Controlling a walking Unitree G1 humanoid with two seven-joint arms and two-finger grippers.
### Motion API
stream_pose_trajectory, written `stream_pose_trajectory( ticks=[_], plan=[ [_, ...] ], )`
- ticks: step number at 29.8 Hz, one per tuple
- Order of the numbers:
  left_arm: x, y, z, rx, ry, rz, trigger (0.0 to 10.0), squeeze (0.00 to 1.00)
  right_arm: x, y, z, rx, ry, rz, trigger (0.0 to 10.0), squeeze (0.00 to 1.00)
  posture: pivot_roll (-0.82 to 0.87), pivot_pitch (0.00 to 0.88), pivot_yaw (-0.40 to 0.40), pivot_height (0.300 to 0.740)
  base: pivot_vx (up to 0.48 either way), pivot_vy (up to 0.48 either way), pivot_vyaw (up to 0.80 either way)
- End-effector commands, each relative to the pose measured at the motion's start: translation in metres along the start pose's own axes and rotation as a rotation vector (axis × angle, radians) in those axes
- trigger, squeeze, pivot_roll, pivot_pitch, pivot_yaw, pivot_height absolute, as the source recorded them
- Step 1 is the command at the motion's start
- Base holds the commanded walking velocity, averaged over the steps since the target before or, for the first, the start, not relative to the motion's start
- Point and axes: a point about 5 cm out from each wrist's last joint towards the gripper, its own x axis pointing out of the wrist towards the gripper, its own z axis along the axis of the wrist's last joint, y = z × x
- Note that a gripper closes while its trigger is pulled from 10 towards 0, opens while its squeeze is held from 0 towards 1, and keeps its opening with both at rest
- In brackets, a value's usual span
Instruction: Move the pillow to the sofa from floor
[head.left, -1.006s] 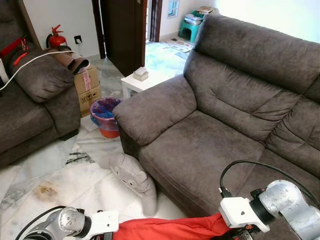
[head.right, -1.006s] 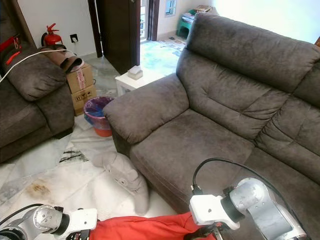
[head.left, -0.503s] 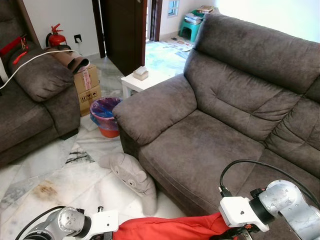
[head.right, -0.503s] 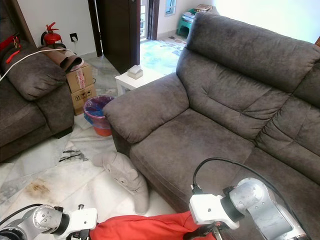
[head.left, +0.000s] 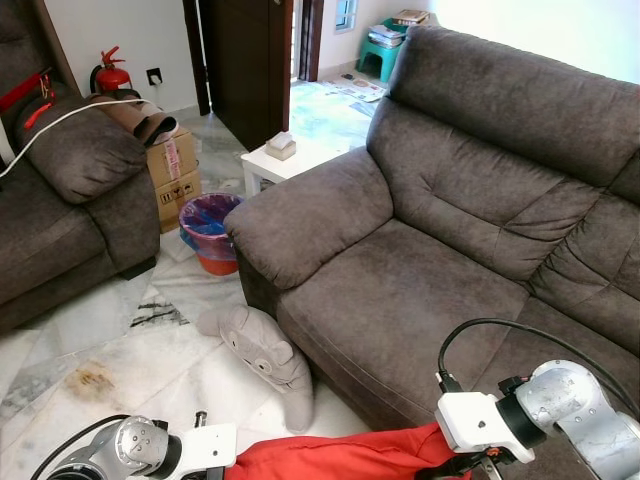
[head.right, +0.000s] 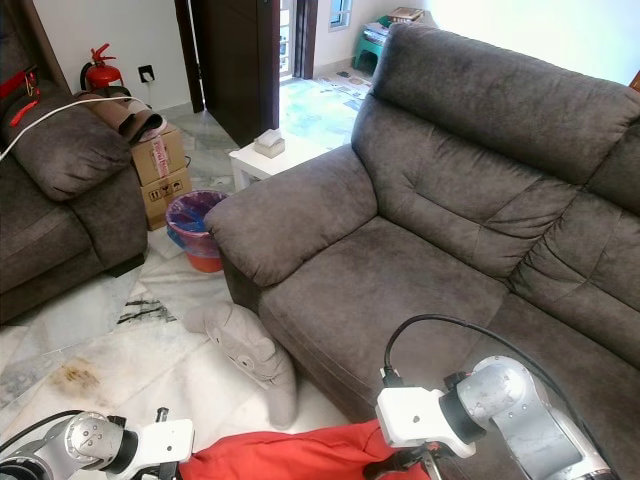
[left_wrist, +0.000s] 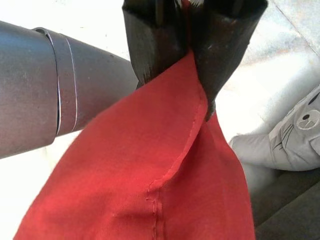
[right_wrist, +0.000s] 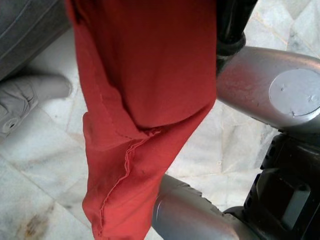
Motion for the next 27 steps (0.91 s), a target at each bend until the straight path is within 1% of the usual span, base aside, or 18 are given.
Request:
stream_pose_trajectory(
  ticks=[1, 7, 9, 11, 12, 14, 16, 17, 18, 20, 21, 22, 23, 24, 25, 26, 27],
  plan=[
    [-0.002, 0.002, 0.0, 0.007, -0.007, 0.007, 0.0, 0.0, -0.003, -0.006, 0.011, -0.055, -0.02, -0.022, 10.0, 0.0, -0.01, 0.105, -0.086, 0.74, 0.0, 0.0, 0.0],
    [-0.002, 0.003, 0.0, -0.011, -0.006, 0.02, 0.0, 0.0, 0.001, -0.007, 0.011, -0.047, -0.039, -0.027, 10.0, 0.0, -0.01, 0.101, -0.082, 0.74, 0.0, 0.0, 0.0],
    [-0.003, 0.005, 0.0, -0.024, 0.001, 0.021, 0.0, 0.0, 0.003, -0.011, 0.009, -0.022, -0.075, -0.059, 10.0, 0.0, -0.01, 0.098, -0.076, 0.74, 0.0, 0.0, 0.0],
    [-0.003, 0.005, 0.0, -0.024, 0.001, 0.021, 0.0, 0.0, 0.003, -0.011, 0.009, -0.022, -0.075, -0.059, 10.0, 0.0, -0.01, 0.098, -0.076, 0.74, 0.0, 0.0, 0.0],
    [-0.003, 0.006, 0.0, -0.024, -0.003, 0.026, 0.0, 0.0, 0.005, -0.013, 0.008, -0.002, -0.102, -0.069, 10.0, 0.0, -0.01, 0.096, -0.072, 0.74, 0.0, 0.0, 0.0],
    [-0.004, 0.009, 0.002, -0.033, -0.013, 0.052, 0.0, 0.0, 0.009, -0.014, 0.007, 0.013, -0.128, -0.081, 10.0, 0.0, 0.0, 0.094, -0.071, 0.74, 0.0, 0.0, 0.0],
    [-0.004, 0.02, 0.008, -0.048, -0.041, 0.168, 0.0, 0.0, 0.014, -0.017, 0.004, 0.04, -0.159, -0.121, 10.0, 0.0, 0.0, 0.092, -0.07, 0.74, 0.0, 0.0, 0.0],
    [-0.005, 0.028, 0.011, -0.064, -0.054, 0.248, 3.2, 0.0, 0.017, -0.02, 0.001, 0.056, -0.172, -0.157, 10.0, 0.0, 0.01, 0.091, -0.07, 0.74, 0.0, 0.0, 0.0],
    [-0.007, 0.034, 0.014, -0.078, -0.068, 0.311, 10.0, 0.0, 0.02, -0.023, -0.002, 0.071, -0.187, -0.197, 10.0, 0.0, 0.01, 0.09, -0.069, 0.74, 0.0, 0.0, 0.0],
    [-0.009, 0.04, 0.017, -0.096, -0.09, 0.374, 10.0, 0.0, 0.024, -0.028, -0.005, 0.08, -0.201, -0.257, 10.0, 0.0, 0.02, 0.091, -0.069, 0.74, 0.0, 0.0, 0.0],
    [-0.012, 0.047, 0.021, -0.148, -0.151, 0.459, 10.0, 0.0, 0.028, -0.036, -0.012, 0.117, -0.189, -0.365, 10.0, 0.0, 0.03, 0.09, -0.066, 0.74, 0.0, 0.0, 0.0],
    [-0.012, 0.047, 0.021, -0.148, -0.151, 0.459, 10.0, 0.0, 0.028, -0.036, -0.012, 0.117, -0.189, -0.365, 10.0, 0.0, 0.03, 0.09, -0.066, 0.74, 0.0, 0.0, 0.0],
    [-0.016, 0.054, 0.027, -0.193, -0.218, 0.583, 10.0, 0.0, 0.032, -0.044, -0.018, 0.151, -0.18, -0.466, 10.0, 0.0, 0.04, 0.091, -0.062, 0.74, 0.0, 0.0, 0.0],
    [-0.017, 0.057, 0.029, -0.213, -0.253, 0.629, 10.0, 0.0, 0.033, -0.046, -0.019, 0.178, -0.188, -0.502, 10.0, 0.0, 0.04, 0.091, -0.062, 0.74, 0.0, 0.0, 0.0],
    [-0.017, 0.057, 0.029, -0.213, -0.253, 0.629, 10.0, 0.0, 0.033, -0.046, -0.019, 0.178, -0.188, -0.502, 10.0, 0.0, 0.04, 0.091, -0.062, 0.74, 0.0, 0.0, 0.0],
    [-0.019, 0.059, 0.031, -0.232, -0.279, 0.66, 10.0, 0.0, 0.034, -0.049, -0.019, 0.198, -0.204, -0.529, 10.0, 0.0, 0.04, 0.089, -0.061, 0.74, 0.0, 0.0, 0.0],
    [-0.023, 0.066, 0.036, -0.301, -0.344, 0.752, 10.0, 0.0, 0.035, -0.054, -0.016, 0.235, -0.265, -0.585, 10.0, 0.0, 0.05, 0.084, -0.062, 0.74, 0.0, 0.0, 0.0]
  ],
)
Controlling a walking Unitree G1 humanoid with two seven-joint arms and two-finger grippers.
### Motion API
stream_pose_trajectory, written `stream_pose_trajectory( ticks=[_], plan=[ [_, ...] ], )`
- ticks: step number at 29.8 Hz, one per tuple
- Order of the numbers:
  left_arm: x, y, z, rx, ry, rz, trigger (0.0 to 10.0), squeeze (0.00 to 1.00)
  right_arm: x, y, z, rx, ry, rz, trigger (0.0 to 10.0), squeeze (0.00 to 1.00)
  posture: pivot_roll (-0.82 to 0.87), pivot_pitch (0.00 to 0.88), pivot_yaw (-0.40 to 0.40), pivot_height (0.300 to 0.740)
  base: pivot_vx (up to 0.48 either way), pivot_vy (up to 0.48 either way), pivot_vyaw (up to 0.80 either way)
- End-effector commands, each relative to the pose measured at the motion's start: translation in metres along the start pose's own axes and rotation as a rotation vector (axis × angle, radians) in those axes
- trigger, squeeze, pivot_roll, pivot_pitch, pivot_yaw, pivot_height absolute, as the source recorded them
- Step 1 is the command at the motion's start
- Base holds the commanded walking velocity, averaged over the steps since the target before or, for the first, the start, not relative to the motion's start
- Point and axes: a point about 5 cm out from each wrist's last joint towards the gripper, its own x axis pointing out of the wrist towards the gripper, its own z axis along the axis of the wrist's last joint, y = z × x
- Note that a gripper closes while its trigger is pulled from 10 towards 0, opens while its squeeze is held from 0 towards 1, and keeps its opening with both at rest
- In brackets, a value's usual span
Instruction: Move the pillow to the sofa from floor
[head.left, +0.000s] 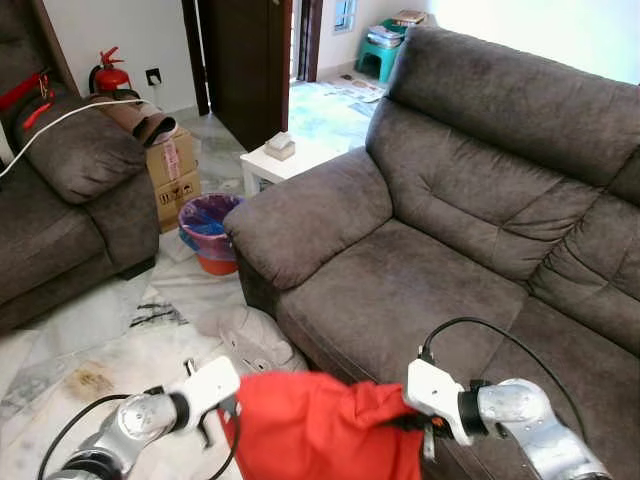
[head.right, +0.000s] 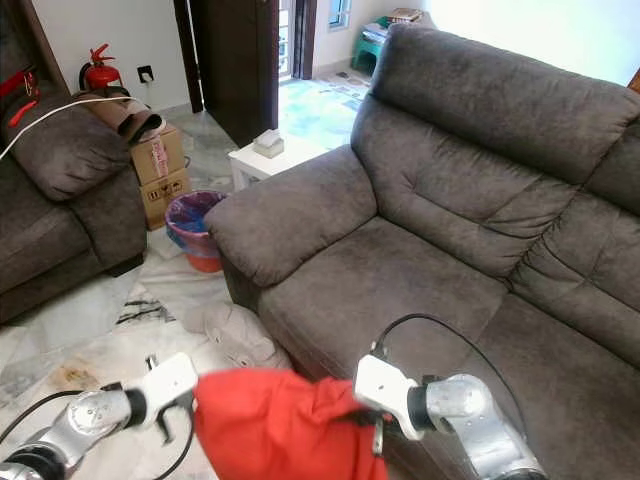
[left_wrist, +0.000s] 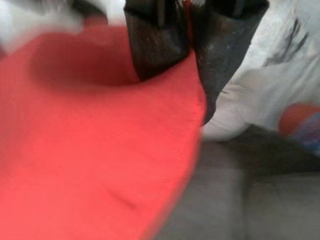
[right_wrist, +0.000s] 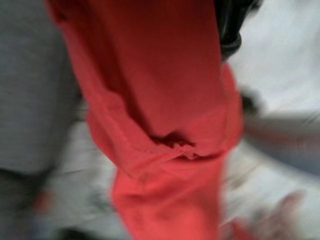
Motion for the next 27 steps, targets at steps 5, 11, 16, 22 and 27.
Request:
stream_pose_trajectory(
  ticks=[5, 11, 16, 22, 27],
  plan=[
    [0.012, 0.013, 0.036, -0.236, -0.247, 0.314, 10.0, 0.0, 0.013, -0.02, 0.023, 0.162, -0.242, -0.296, 10.0, 0.0, 0.06, 0.073, -0.058, 0.74, 0.0, 0.0, 0.0],
    [0.012, 0.018, 0.044, -0.298, -0.28, 0.525, 10.0, 0.0, 0.025, -0.017, 0.016, 0.282, -0.28, -0.405, 10.0, 0.0, 0.06, 0.066, -0.05, 0.74, 0.0, 0.0, 0.0],
    [0.015, 0.02, 0.06, -0.356, -0.335, 0.617, 10.0, 0.0, 0.027, -0.014, 0.013, 0.356, -0.323, -0.49, 10.0, 0.0, 0.06, 0.056, -0.043, 0.74, 0.0, 0.0, 0.0],
    [0.013, 0.008, 0.071, -0.312, -0.375, 0.671, 10.0, 0.0, 0.021, -0.027, 0.006, 0.553, -0.396, -0.736, 10.0, 0.0, 0.06, 0.044, -0.026, 0.74, 0.0, 0.0, 0.0],
    [-0.001, 0.026, 0.066, -0.305, -0.363, 0.828, 10.0, 0.0, 0.027, -0.022, 0.008, 0.573, -0.422, -0.75, 10.0, 0.0, 0.08, 0.025, -0.027, 0.74, 0.0, 0.0, 0.0]
  ],
)
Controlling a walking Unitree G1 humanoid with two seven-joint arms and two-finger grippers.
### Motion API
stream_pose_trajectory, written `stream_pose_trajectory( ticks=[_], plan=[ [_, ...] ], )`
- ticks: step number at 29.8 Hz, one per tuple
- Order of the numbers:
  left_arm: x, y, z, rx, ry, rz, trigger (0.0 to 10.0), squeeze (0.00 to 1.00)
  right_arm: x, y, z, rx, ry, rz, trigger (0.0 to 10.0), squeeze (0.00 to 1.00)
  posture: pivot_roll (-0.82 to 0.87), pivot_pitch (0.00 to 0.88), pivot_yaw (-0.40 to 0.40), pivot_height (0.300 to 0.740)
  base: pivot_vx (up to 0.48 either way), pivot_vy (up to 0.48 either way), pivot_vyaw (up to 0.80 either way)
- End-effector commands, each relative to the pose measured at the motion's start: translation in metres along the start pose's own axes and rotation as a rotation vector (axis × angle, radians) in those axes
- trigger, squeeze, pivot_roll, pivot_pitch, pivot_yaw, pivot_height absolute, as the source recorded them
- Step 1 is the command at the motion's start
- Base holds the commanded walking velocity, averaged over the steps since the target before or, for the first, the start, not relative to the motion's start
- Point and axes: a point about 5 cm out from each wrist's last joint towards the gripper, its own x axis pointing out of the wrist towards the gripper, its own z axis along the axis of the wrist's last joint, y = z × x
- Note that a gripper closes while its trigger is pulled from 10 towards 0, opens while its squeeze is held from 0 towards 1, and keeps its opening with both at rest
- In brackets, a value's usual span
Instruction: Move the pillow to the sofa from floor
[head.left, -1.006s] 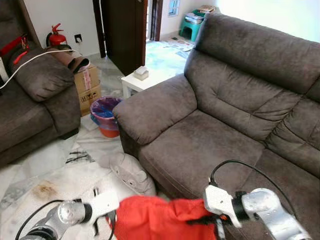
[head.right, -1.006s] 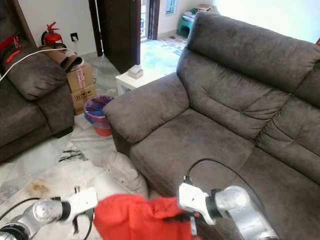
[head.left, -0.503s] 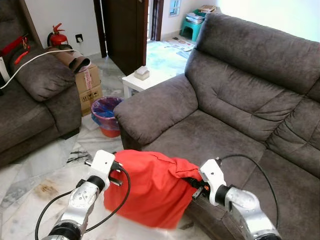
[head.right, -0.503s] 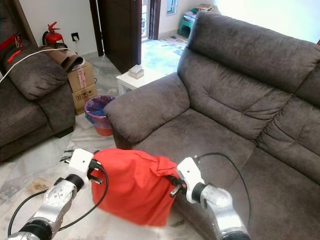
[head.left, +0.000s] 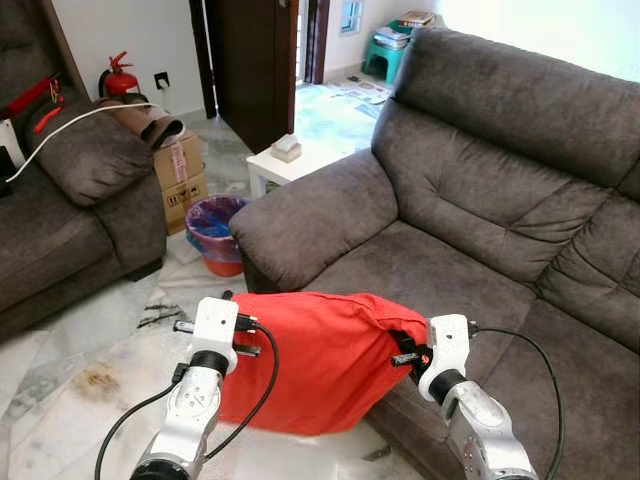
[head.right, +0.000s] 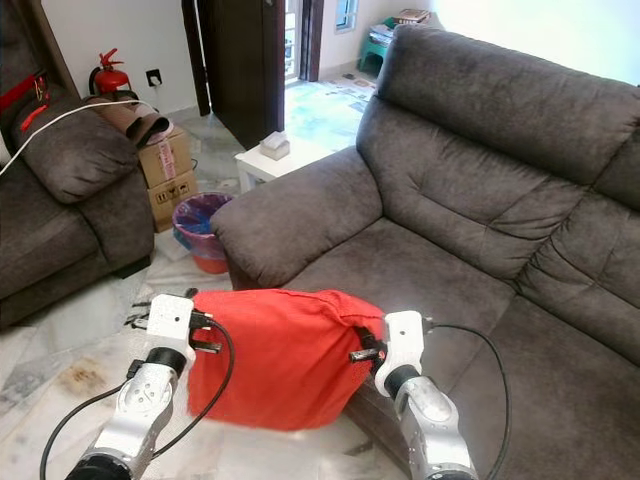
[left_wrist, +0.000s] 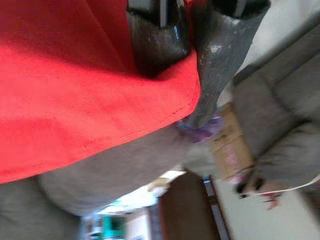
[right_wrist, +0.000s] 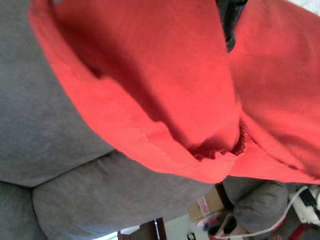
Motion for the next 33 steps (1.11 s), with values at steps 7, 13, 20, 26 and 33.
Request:
stream_pose_trajectory(
  ticks=[7, 13, 20, 26, 33],
  plan=[
    [0.005, 0.023, 0.018, 0.019, -0.077, 0.094, 10.0, 0.0, 0.003, -0.004, 0.018, 0.002, -0.112, -0.081, 10.0, 0.0, 0.08, 0.036, -0.026, 0.74, 0.0, 0.0, 0.0],
    [0.004, 0.023, 0.019, 0.021, -0.075, 0.103, 10.0, 0.0, 0.004, -0.004, 0.018, 0.036, -0.119, -0.1, 10.0, 0.0, 0.09, 0.04, -0.023, 0.74, 0.0, 0.0, -0.36],
    [0.004, 0.023, 0.019, 0.031, -0.069, 0.08, 10.0, 0.0, 0.007, 0.002, 0.016, 0.011, -0.105, -0.064, 10.0, 0.0, 0.09, 0.043, -0.015, 0.74, 0.0, 0.0, -0.8],
    [0.004, 0.017, 0.023, 0.054, -0.082, 0.042, 10.0, 0.0, 0.008, 0.006, 0.018, -0.009, -0.118, -0.05, 10.0, 0.0, 0.09, 0.05, -0.011, 0.74, 0.0, 0.0, -0.8],
    [0.005, 0.014, 0.024, 0.098, -0.095, 0.011, 10.0, 0.0, 0.007, 0.007, 0.014, -0.027, -0.106, -0.037, 10.0, 0.0, 0.09, 0.059, -0.014, 0.74, 0.0, -0.452, -0.8]
  ],
)
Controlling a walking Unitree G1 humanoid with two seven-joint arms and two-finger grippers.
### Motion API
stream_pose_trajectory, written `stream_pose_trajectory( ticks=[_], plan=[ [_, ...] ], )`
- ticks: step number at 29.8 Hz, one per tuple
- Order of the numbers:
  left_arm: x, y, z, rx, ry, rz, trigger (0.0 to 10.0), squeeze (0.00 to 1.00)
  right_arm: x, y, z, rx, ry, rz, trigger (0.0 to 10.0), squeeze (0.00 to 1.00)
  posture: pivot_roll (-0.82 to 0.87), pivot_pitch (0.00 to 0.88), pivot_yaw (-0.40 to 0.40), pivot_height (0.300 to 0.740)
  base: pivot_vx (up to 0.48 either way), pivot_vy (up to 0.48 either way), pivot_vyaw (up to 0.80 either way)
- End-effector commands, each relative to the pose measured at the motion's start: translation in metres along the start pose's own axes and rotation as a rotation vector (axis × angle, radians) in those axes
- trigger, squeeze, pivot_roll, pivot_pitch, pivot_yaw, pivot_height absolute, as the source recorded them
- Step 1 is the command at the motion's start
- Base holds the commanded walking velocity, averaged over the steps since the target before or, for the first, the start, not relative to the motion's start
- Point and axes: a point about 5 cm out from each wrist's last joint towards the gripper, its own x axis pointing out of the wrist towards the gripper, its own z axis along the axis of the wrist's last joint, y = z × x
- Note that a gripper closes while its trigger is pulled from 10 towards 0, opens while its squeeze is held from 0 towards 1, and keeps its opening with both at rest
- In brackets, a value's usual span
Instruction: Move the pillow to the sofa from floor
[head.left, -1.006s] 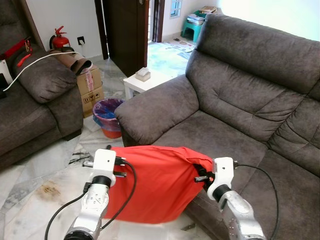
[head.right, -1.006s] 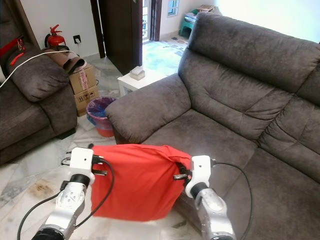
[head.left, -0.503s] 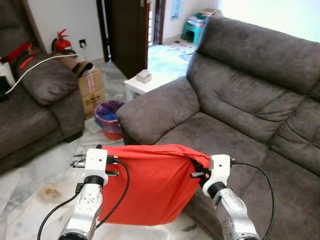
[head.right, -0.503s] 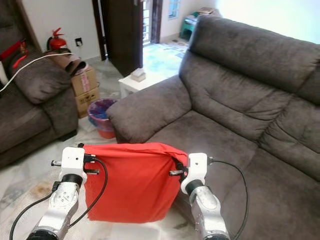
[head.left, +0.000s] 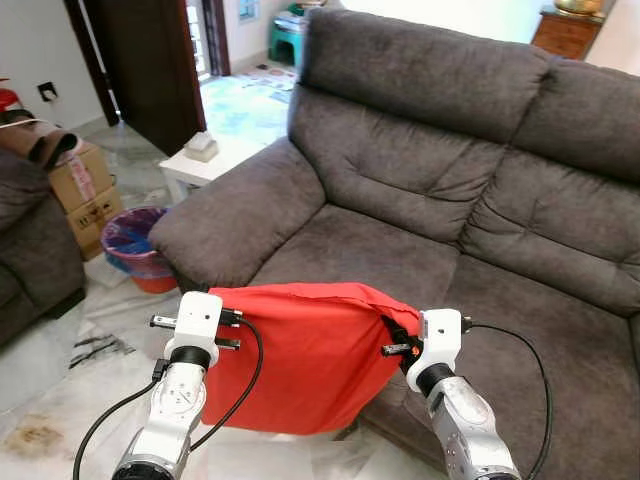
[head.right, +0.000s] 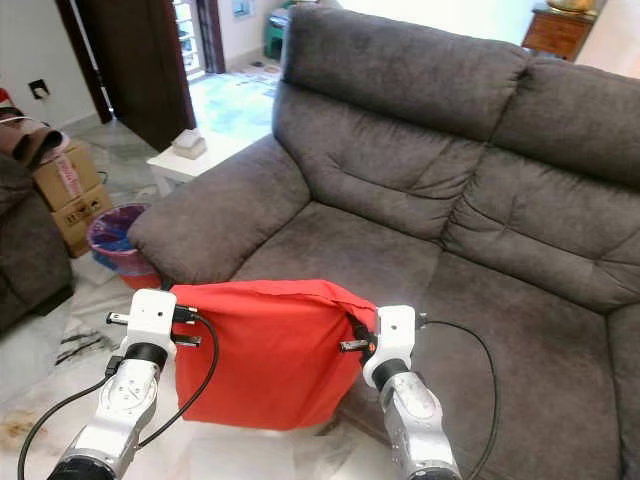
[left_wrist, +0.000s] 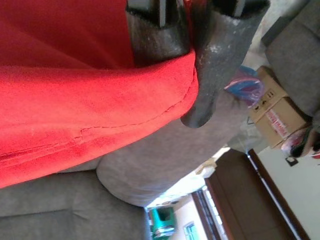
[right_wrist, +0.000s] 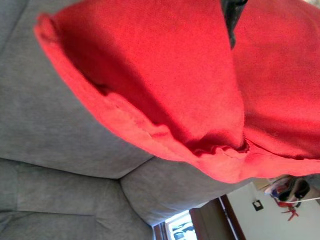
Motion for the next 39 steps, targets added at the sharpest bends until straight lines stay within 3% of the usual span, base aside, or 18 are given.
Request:
stream_pose_trajectory(
  ticks=[1, 28, 39],
  plan=[
    [0.0045, 0.0015, 0.0146, 0.002, -0.071, 0.003, 10.0, 0.0, 0.0005, -0.0051, 0.0078, -0.011, -0.041, -0.018, 10.0, 0.0, 0.09, 0.06, -0.014, 0.74, 0.0, -0.304, -0.8],
    [-0.003, -0.0015, 0.0108, -0.062, -0.049, 0.004, 10.0, 0.0, 0.002, -0.0038, 0.0073, -0.008, -0.035, 0.004, 10.0, 0.0, 0.1, 0.072, -0.025, 0.74, 0.0, 0.0, -0.8],
    [-0.0037, -0.0017, 0.0111, -0.057, -0.048, 0.005, 10.0, 0.0, 0.0023, -0.0008, 0.0088, -0.055, -0.044, 0.039, 10.0, 0.0, 0.1, 0.072, -0.027, 0.74, 0.0, -0.054, 0.0]
  ],
)
